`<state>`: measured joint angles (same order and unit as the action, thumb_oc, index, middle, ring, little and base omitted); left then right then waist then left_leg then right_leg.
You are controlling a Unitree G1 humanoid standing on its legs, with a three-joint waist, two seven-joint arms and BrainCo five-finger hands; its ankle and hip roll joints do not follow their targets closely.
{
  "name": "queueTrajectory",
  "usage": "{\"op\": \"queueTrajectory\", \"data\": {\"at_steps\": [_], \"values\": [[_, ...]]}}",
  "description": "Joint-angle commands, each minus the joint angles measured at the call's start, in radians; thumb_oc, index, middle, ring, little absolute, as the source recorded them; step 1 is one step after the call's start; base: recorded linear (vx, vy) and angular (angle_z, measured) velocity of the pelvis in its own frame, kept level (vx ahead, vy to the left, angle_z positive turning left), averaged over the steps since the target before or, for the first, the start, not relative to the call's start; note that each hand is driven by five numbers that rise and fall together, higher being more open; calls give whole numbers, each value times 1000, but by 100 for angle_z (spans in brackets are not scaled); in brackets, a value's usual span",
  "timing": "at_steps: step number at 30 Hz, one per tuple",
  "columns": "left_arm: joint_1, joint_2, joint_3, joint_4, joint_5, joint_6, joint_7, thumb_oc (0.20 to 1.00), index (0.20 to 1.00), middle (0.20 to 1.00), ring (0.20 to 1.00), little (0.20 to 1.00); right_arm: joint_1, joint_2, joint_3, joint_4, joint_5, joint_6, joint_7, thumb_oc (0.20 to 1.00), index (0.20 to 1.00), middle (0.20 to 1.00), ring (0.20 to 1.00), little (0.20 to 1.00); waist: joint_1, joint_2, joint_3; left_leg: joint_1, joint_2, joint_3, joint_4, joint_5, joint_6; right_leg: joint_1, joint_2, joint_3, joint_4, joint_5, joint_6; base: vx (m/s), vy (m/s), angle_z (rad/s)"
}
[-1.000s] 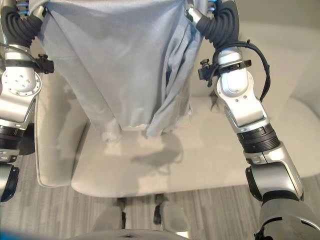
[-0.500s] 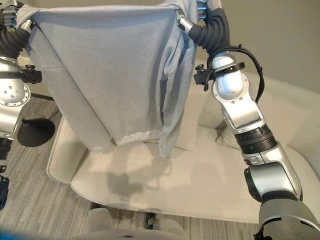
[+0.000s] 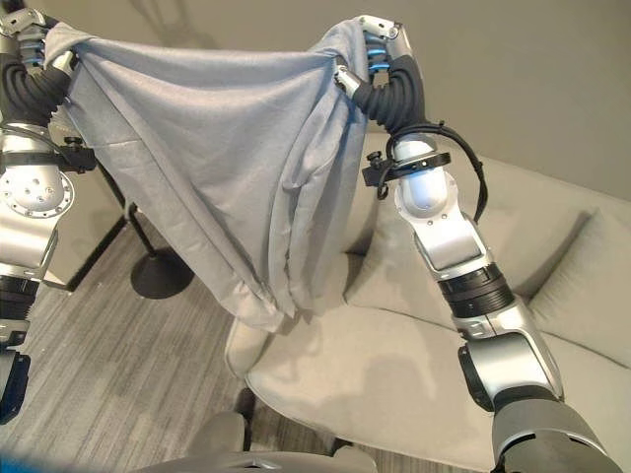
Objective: Hang the clothes on the sofa on the clothes rack.
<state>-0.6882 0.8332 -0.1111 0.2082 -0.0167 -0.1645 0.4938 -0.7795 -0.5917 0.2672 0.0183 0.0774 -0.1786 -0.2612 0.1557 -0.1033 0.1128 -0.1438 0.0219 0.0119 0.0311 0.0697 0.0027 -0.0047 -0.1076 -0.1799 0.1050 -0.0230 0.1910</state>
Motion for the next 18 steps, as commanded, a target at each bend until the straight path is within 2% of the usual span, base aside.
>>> {"op": "queueTrajectory", "data": {"at_steps": [1, 3, 5, 9, 10, 14, 15, 18], "values": [[-24, -6, -10, 3, 31, -33, -11, 200, 200, 200, 200, 200, -26, -55, -53, 44, -6, -22, -19, 200, 200, 200, 200, 200, 22, -21, -87, 24, -66, -8, -106, 13, -76, 59, 100, 13, -79, -63, -48, -50, 160, 0], [-28, -14, -8, 9, 41, -32, -16, 200, 200, 200, 200, 200, -33, -61, -45, 55, -10, -20, -17, 200, 200, 200, 200, 200, 36, -28, -84, 28, -92, -7, -106, 25, -75, 83, 121, 24, -136, -68, -71, -33, 135, 27], [-29, -21, -1, 5, 49, -34, -15, 200, 200, 200, 200, 200, -40, -51, -37, 61, 5, -27, -11, 200, 200, 200, 200, 200, 25, -7, -78, 14, -106, -11, -90, 24, -72, 79, 128, 62, -192, -33, -59, -60, 86, 33], [-34, -30, -2, 6, 46, -36, -12, 200, 200, 200, 200, 200, -49, -56, -25, 61, 11, -30, -8, 200, 200, 200, 200, 200, 11, 14, -69, -14, -112, -26, -39, 13, -69, 60, 123, 76, -192, -15, -53, -81, 102, 11], [-50, -48, -17, 10, 42, -35, -12, 200, 200, 200, 200, 200, -57, -75, -17, 69, 21, -25, -12, 200, 200, 200, 200, 200, -3, 26, -52, -60, -112, -32, 6, 16, -85, 52, 107, 84, -192, -14, -45, -152, 193, 3], [-65, -48, -22, 12, 41, -36, -15, 200, 200, 200, 200, 200, -70, -98, -21, 66, 25, -18, -15, 200, 200, 200, 200, 200, -9, 29, -52, -99, -76, -26, 13, 1, -88, 35, 80, 83, -192, 5, -30, -86, 185, 30], [-73, -39, -20, 7, 38, -38, -9, 200, 200, 200, 200, 200, -74, -109, -26, 68, 23, -20, -21, 200, 200, 200, 200, 200, -14, 20, -45, -120, -28, -34, 6, 1, -95, 24, 49, 79, -192, 13, -17, -49, 216, -3], [-87, -21, -17, 13, 33, -40, -4, 200, 200, 200, 200, 200, -73, -133, -45, 75, 28, -28, -34, 200, 200, 200, 200, 200, -29, 8, -46, -139, 70, -43, -29, 17, -116, 10, 19, 73, -192, 0, -1, -14, 277, 9]]}}
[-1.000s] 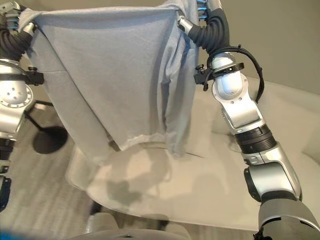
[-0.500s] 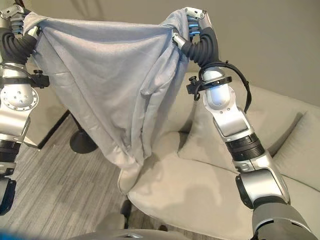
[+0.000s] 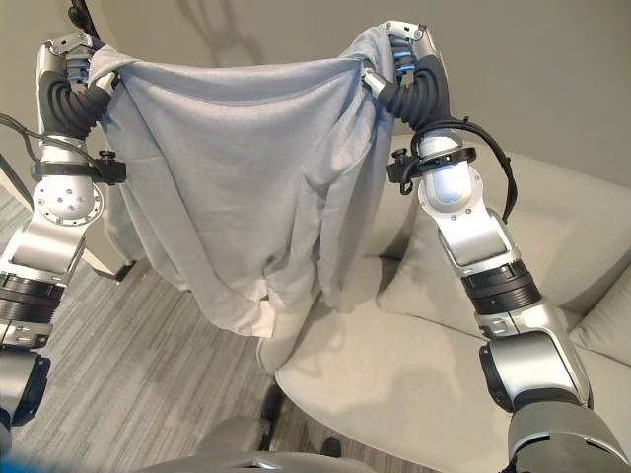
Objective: Hang the clothes on the sofa on the clothes rack.
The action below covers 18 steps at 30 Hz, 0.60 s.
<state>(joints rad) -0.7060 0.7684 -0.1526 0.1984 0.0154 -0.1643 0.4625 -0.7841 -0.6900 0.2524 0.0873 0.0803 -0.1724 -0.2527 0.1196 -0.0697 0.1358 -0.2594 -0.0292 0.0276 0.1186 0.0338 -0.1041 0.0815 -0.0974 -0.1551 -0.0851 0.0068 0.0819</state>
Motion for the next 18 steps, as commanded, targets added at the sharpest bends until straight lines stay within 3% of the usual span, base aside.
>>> {"op": "queueTrajectory", "data": {"at_steps": [1, 3, 4, 6, 7, 8, 11, 12, 13, 14, 15, 16, 17, 18], "values": [[-74, 49, 22, 29, -1, -42, 35, 200, 200, 200, 200, 200, -63, -42, -40, 11, 26, -38, -53, 200, 200, 200, 200, 200, 2, -28, -71, -19, 164, -62, -145, 60, -15, -74, 1, 52, -2, -36, 114, 50, 318, 9], [-74, 50, 18, 31, -2, -42, 34, 200, 200, 200, 200, 200, -53, -47, -48, 8, 25, -37, -58, 200, 200, 200, 200, 200, -1, -24, -71, -19, 191, -63, -165, 69, -20, -64, -5, 52, -2, -48, 116, 108, 394, 5], [-57, 54, 25, 43, -18, -53, 45, 200, 200, 200, 200, 200, -26, -55, -64, 3, 15, -38, -69, 200, 200, 200, 200, 200, -4, -7, -84, 11, 251, -99, -185, 86, -50, -36, -37, 69, -2, -60, 127, 152, 447, -6], [-50, 45, 27, 41, -18, -53, 43, 200, 200, 200, 200, 200, -20, -73, -74, 12, 3, -33, -70, 200, 200, 200, 200, 200, -7, 13, -92, 32, 262, -105, -192, 100, -69, -13, -54, 59, -2, -58, 138, 203, 643, -39], [-54, 22, 21, 36, -21, -54, 38, 200, 200, 200, 200, 200, 5, -69, -82, -2, -8, -23, -63, 200, 200, 200, 200, 200, -16, 29, -108, 55, 257, -104, -189, 97, -90, -6, -97, 54, 5, -35, 151, 259, 976, -27], [-56, 17, 8, 26, -17, -52, 31, 200, 200, 200, 200, 200, 34, -44, -102, -15, -17, -21, -65, 200, 200, 200, 200, 200, -14, 26, -116, 73, 220, -100, -174, 76, -79, -12, -157, 44, 24, 8, 160, 190, 911, 4], [-37, 47, 16, -22, 10, -39, 24, 200, 200, 200, 200, 200, 13, 27, -73, -13, -34, -14, -58, 200, 200, 200, 200, 200, 12, 5, -112, 108, 150, -53, -147, 22, -34, -62, -234, 18, 44, 99, 162, 51, 605, -10], [-29, 56, 28, -36, 20, -36, 25, 200, 200, 200, 200, 200, 4, 39, -67, -12, -37, -15, -56, 200, 200, 200, 200, 200, 16, 1, -114, 107, 137, -44, -138, 13, -21, -69, -230, 21, 50, 88, 153, -27, 616, -44], [-32, 57, 21, -39, 22, -40, 16, 200, 200, 200, 200, 200, 6, 31, -72, -14, -37, -11, -53, 200, 200, 200, 200, 200, 8, -9, -114, 103, 104, -45, -141, 10, -1, -77, -171, 68, 90, 51, 122, 13, 421, -25], [-34, 54, 16, -34, 19, -43, 10, 200, 200, 200, 200, 200, 0, 18, -69, -11, -32, -13, -47, 200, 200, 200, 200, 200, 10, -14, -119, 104, 87, -46, -145, 11, 7, -73, -125, 80, 95, 17, 112, 26, 375, 17], [-36, 46, 9, -30, 16, -43, 7, 200, 200, 200, 200, 200, -3, 11, -67, -9, -27, -13, -48, 200, 200, 200, 200, 200, 13, -18, -122, 108, 74, -43, -152, 17, 12, -68, -87, 72, 93, -7, 101, 18, 252, 41], [-38, 35, 8, -27, 15, -40, 0, 200, 200, 200, 200, 200, -7, 5, -60, -7, -22, -11, -43, 200, 200, 200, 200, 200, 19, -29, -122, 118, 49, -39, -163, 24, 18, -69, -19, 53, 80, -35, 87, 14, 152, 38], [-38, 34, 8, -27, 15, -40, 0, 200, 200, 200, 200, 200, -8, 5, -59, -6, -21, -12, -43, 200, 200, 200, 200, 200, 18, -28, -120, 122, 49, -41, -167, 24, 17, -65, -18, 51, 80, -38, 86, 15, 137, 21], [-27, 20, 16, -21, 20, -35, -2, 200, 200, 200, 200, 200, -7, 5, -57, -2, -14, -15, -38, 200, 200, 200, 200, 200, 21, -40, -114, 140, 26, -30, -175, 23, 23, -77, 47, 31, 52, -37, 72, 19, 55, 5]]}}
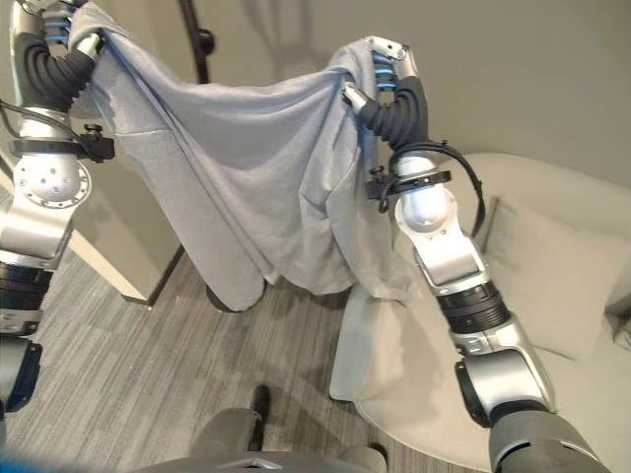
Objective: Hang the clothes on the sofa on the clothes rack.
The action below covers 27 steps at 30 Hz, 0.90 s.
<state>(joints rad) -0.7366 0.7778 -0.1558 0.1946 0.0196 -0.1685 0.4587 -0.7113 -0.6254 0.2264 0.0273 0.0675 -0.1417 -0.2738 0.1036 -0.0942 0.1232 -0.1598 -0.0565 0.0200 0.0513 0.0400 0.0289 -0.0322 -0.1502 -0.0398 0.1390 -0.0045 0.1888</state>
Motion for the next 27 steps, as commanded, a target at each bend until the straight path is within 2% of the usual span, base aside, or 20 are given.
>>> {"op": "queueTrajectory", "data": {"at_steps": [1, 3, 4, 10, 12, 15, 16, 17, 20, 23, 27], "values": [[27, -2, 27, -21, 21, -30, -1, 200, 200, 200, 200, 200, -52, -68, -36, 66, -13, -52, -27, 200, 200, 200, 200, 200, 32, -18, -90, 58, 46, -10, -111, 7, -100, 41, 116, -94, -190, -26, -45, 26, 74, -4], [15, -17, 26, -17, 28, -18, 1, 200, 200, 200, 200, 200, -67, -59, -27, 66, -9, -48, -10, 200, 200, 200, 200, 200, 17, -12, -77, 75, 40, -24, -109, 6, -99, 28, 145, -69, -200, -15, -45, 62, 0, 25], [23, -13, 34, -20, 35, -19, 3, 200, 200, 200, 200, 200, -70, -57, -22, 67, 1, -53, -5, 200, 200, 200, 200, 200, 16, -12, -79, 83, 33, -31, -112, 2, -101, 34, 144, -71, -224, 10, -35, 61, -27, 47], [31, -16, 37, -19, 45, -19, 5, 200, 200, 200, 200, 200, -77, -54, -8, 75, 29, -51, 1, 200, 200, 200, 200, 200, -1, -5, -89, 91, 22, -46, -103, -12, -89, 21, 144, -65, -226, 37, -18, 47, -48, 14], [43, -22, 43, -36, 47, -16, 1, 200, 200, 200, 200, 200, -73, -53, -7, 69, 41, -51, 11, 200, 200, 200, 200, 200, -6, -5, -80, 73, 21, -62, -36, -40, -80, 30, 135, -63, -226, 43, -17, 18, -56, 16], [46, -33, 40, -41, 47, -18, -4, 200, 200, 200, 200, 200, -69, -61, -8, 64, 50, -52, 13, 200, 200, 200, 200, 200, -14, -4, -75, 51, 28, -65, 0, -45, -87, 40, 128, -74, -226, 38, -19, -10, 0, 23], [30, -44, 25, -36, 47, -18, -3, 200, 200, 200, 200, 200, -73, -86, -12, 61, 56, -51, 13, 200, 200, 200, 200, 200, -28, -4, -65, -13, 50, -46, 26, -25, -106, 45, 117, -76, -226, 29, -23, -25, 48, 19], [26, -46, 22, -34, 46, -17, -2, 200, 200, 200, 200, 200, -73, -88, -13, 61, 58, -51, 11, 200, 200, 200, 200, 200, -31, -6, -63, -32, 55, -36, 25, -24, -108, 47, 115, -77, -226, 26, -23, -21, 64, 17], [16, -53, 12, -25, 43, -14, -2, 200, 200, 200, 200, 200, -63, -95, -24, 63, 51, -55, 3, 200, 200, 200, 200, 200, -39, 7, -73, -42, 69, 5, -14, -18, -104, 42, 121, -77, -226, 11, -28, 45, 67, 10], [20, -65, -2, -23, 48, -16, -19, 200, 200, 200, 200, 200, -23, -98, -52, 56, 39, -48, 2, 200, 200, 200, 200, 200, -64, 33, -109, 51, 81, 28, -122, 29, -117, 54, 123, -89, -226, 4, -27, 130, 123, 5], [20, -63, -10, -31, 52, -13, -29, 200, 200, 200, 200, 200, -2, -85, -64, 45, 28, -45, -2, 200, 200, 200, 200, 200, -71, 38, -125, 94, 78, 34, -139, 25, -119, 66, 109, -90, -226, 5, -26, 78, 80, 7]]}}
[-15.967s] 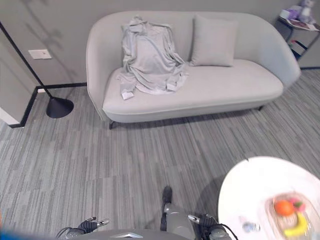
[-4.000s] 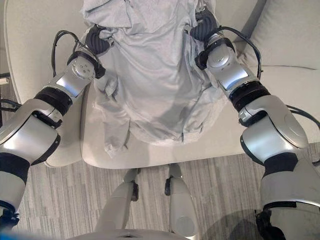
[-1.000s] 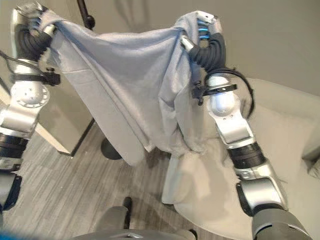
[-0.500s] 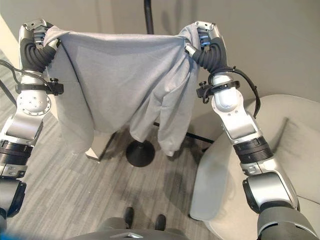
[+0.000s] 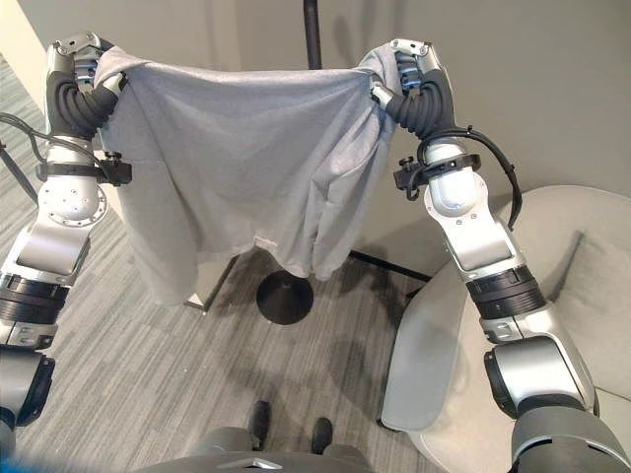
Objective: Hang the clothes on the sofa on the clothes rack.
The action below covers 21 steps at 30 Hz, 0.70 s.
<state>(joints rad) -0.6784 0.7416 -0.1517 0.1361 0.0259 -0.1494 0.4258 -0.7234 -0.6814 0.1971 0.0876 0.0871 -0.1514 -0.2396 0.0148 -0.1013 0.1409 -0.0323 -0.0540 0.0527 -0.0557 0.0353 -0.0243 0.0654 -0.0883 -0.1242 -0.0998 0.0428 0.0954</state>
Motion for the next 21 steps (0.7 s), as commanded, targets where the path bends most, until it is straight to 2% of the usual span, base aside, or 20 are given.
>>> {"op": "queueTrajectory", "data": {"at_steps": [1, 7, 13, 15, 18, 20, 21], "values": [[-36, -25, -11, 22, 47, -32, 2, 200, 200, 200, 200, 200, 14, -23, -38, -20, 6, -35, -35, 200, 200, 200, 200, 200, 20, 44, -144, -27, 75, 1, -32, 27, -65, -30, 44, -5, 13, -41, 68, 42, 50, -4], [2, -27, 7, -14, 60, -31, -9, 200, 200, 200, 200, 200, 30, -1, -37, -29, 2, -35, -15, 200, 200, 200, 200, 200, 35, 41, -141, 3, 51, -37, -30, -3, -46, -20, 29, 21, 13, -33, 77, 32, 62, -5], [-7, -24, -3, -25, 66, -31, -16, 200, 200, 200, 200, 200, 29, -15, -44, -23, 7, -31, -14, 200, 200, 200, 200, 200, 34, 34, -146, -4, 41, -22, -7, -26, -25, -20, 3, 28, 15, -26, 93, 10, 107, -8], [-13, -22, -11, -26, 62, -30, -20, 200, 200, 200, 200, 200, 34, -13, -51, -24, 2, -30, -17, 200, 200, 200, 200, 200, 33, 37, -138, -6, 39, -12, 10, -37, -12, -43, -15, 28, 82, -33, 95, 1, 111, -2], [-22, -23, -21, -24, 56, -28, -23, 200, 200, 200, 200, 200, 24, -16, -58, -29, -13, -28, -27, 200, 200, 200, 200, 200, 26, 52, -96, 5, 45, 4, 26, -48, 4, -133, -23, 31, 273, -32, 104, -66, 99, -12], [-32, -23, -24, -20, 54, -28, -22, 200, 200, 200, 200, 200, 16, -15, -64, -22, -12, -27, -34, 200, 200, 200, 200, 200, 21, 60, -89, 7, 59, -6, 23, -44, -4, -172, -33, 40, 329, -47, 96, 5, -34, -27], [-36, -23, -27, -20, 55, -30, -22, 200, 200, 200, 200, 200, 10, -19, -66, -21, -12, -28, -36, 200, 200, 200, 200, 200, 20, 61, -91, 10, 65, -12, 18, -44, -8, -174, -43, 47, 314, -49, 90, 45, -58, -14]]}}
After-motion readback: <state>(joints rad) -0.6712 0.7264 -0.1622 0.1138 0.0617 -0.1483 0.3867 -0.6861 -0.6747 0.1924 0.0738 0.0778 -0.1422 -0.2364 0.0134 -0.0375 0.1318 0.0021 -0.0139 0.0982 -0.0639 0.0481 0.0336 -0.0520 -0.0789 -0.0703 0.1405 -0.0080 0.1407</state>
